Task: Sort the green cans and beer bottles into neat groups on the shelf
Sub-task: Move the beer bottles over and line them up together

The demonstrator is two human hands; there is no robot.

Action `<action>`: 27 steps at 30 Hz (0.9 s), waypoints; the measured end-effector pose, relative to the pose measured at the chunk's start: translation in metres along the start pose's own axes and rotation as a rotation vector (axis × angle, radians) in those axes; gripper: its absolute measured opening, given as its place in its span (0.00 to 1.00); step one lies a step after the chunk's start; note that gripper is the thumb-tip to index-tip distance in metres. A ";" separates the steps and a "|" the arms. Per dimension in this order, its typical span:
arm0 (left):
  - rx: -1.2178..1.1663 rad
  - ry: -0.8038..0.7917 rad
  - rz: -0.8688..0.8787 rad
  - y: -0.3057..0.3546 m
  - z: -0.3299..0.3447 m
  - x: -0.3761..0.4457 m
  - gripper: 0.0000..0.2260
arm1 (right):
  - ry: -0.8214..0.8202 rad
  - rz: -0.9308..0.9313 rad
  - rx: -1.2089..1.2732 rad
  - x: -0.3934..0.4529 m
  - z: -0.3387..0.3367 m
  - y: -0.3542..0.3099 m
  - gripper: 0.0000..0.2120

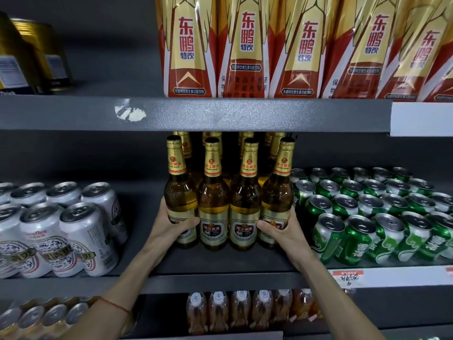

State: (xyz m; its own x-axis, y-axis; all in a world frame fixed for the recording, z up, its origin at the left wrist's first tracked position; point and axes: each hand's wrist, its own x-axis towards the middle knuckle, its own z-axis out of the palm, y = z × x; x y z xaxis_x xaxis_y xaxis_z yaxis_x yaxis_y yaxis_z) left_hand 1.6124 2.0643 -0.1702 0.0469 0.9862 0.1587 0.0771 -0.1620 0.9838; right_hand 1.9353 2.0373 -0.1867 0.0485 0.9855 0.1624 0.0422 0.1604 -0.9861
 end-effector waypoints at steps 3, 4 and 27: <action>-0.011 -0.005 0.004 0.000 0.000 -0.002 0.46 | 0.001 0.005 -0.005 -0.001 -0.001 0.000 0.46; -0.016 -0.005 0.004 0.000 0.000 -0.004 0.46 | -0.006 0.009 -0.008 -0.001 -0.002 -0.002 0.47; -0.132 -0.105 -0.013 0.018 -0.039 -0.042 0.60 | 0.150 -0.017 -0.064 -0.030 0.020 -0.015 0.40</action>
State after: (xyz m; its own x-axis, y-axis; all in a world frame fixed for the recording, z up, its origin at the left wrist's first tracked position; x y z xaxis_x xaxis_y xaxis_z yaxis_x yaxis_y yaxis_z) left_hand 1.5726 2.0215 -0.1555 0.1507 0.9782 0.1428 -0.0531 -0.1363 0.9892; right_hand 1.9135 2.0059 -0.1771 0.1954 0.9627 0.1874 0.1072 0.1690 -0.9798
